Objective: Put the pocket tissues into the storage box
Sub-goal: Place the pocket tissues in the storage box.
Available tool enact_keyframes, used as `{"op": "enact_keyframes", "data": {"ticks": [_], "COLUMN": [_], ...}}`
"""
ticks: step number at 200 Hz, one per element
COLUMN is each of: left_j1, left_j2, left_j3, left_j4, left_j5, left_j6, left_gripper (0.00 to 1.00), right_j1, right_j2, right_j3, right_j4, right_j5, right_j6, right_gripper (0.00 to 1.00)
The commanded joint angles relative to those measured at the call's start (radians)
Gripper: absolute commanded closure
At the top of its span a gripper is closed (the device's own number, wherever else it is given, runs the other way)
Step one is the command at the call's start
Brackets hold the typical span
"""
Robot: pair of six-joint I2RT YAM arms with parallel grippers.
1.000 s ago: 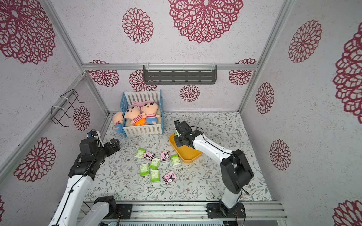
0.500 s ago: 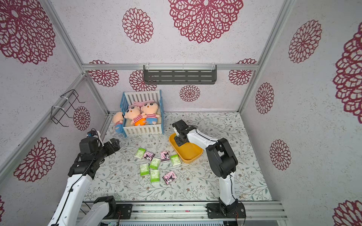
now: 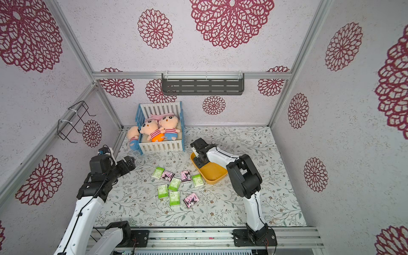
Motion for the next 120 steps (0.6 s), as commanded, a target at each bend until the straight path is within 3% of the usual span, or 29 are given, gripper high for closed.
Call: {"op": "enact_keyframes", "data": {"ticks": [1, 13, 35, 45, 120], "left_j1": [-0.006, -0.007, -0.006, -0.007, -0.006], "left_j2": [-0.002, -0.001, 0.005, 0.008, 0.009], "left_j3": [0.005, 0.006, 0.007, 0.01, 0.02], "left_j4": [-0.017, -0.019, -0.016, -0.016, -0.018], "left_j5": [-0.01, -0.012, -0.009, -0.007, 0.001], "left_j6": [0.021, 0.024, 0.025, 0.024, 0.022], "left_gripper": [0.03, 0.03, 0.03, 0.03, 0.03], "right_j1": [0.002, 0.002, 0.004, 0.004, -0.004], "right_j2": [-0.004, -0.003, 0.001, 0.001, -0.124], "right_j3": [0.044, 0.043, 0.044, 0.042, 0.085], "right_j4": [0.002, 0.002, 0.0, -0.001, 0.002], "right_j5": [0.004, -0.002, 0.0, 0.0, 0.055], "right_j6": [-0.021, -0.021, -0.019, -0.02, 0.0], "right_gripper": [0.49, 0.45, 0.24, 0.19, 0.16]}}
